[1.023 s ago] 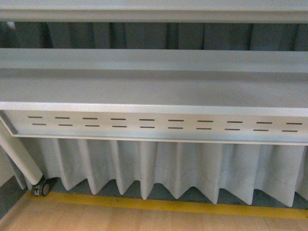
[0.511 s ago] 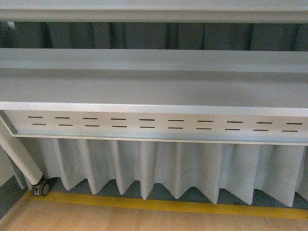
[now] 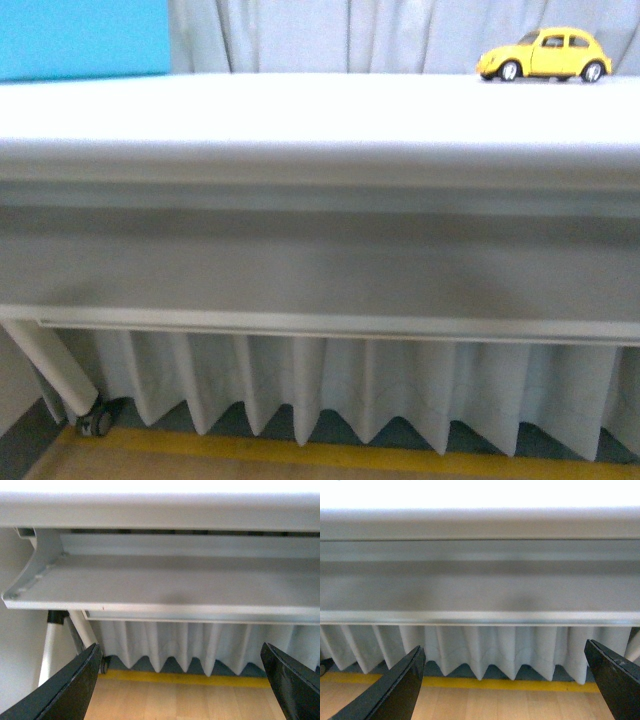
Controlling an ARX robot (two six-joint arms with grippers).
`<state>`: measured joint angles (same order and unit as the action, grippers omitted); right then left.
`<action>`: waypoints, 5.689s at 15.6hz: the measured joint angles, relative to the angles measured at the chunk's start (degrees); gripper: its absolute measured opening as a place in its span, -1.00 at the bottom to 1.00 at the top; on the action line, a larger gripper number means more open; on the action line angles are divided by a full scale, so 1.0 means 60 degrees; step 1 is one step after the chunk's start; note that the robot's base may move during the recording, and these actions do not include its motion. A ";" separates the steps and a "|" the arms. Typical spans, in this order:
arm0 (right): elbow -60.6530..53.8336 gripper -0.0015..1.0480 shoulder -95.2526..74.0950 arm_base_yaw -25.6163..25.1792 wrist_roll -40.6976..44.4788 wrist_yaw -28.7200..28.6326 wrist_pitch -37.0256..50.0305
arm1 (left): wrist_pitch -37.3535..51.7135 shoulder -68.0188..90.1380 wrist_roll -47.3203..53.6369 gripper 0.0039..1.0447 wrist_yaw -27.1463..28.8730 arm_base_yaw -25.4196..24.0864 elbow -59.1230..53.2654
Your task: Wind up and store yellow beetle toy
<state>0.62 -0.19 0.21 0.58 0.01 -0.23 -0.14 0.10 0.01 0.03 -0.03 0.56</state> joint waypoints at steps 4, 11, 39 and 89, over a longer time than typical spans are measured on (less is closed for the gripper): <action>0.0000 0.87 0.0000 0.0000 0.0004 0.0004 0.0000 | -0.0025 0.0004 -0.0004 0.88 -0.0007 0.0000 0.0000; 0.0000 0.87 0.0000 0.0000 0.0000 0.0000 0.0004 | -0.0015 0.0000 0.0004 0.88 0.0007 0.0000 0.0000; 0.0000 0.87 -0.0004 0.0000 -0.0011 0.0000 0.0011 | 0.0000 0.0000 0.0000 0.88 0.0000 0.0000 0.0000; 0.9887 0.87 -1.6425 -0.2284 1.2182 -0.7595 -0.3093 | -0.0007 0.0007 0.0000 0.88 0.0004 0.0000 0.0000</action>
<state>59.94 -98.74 -13.50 73.67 -45.56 -18.79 -0.19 0.14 0.01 0.05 -0.03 0.56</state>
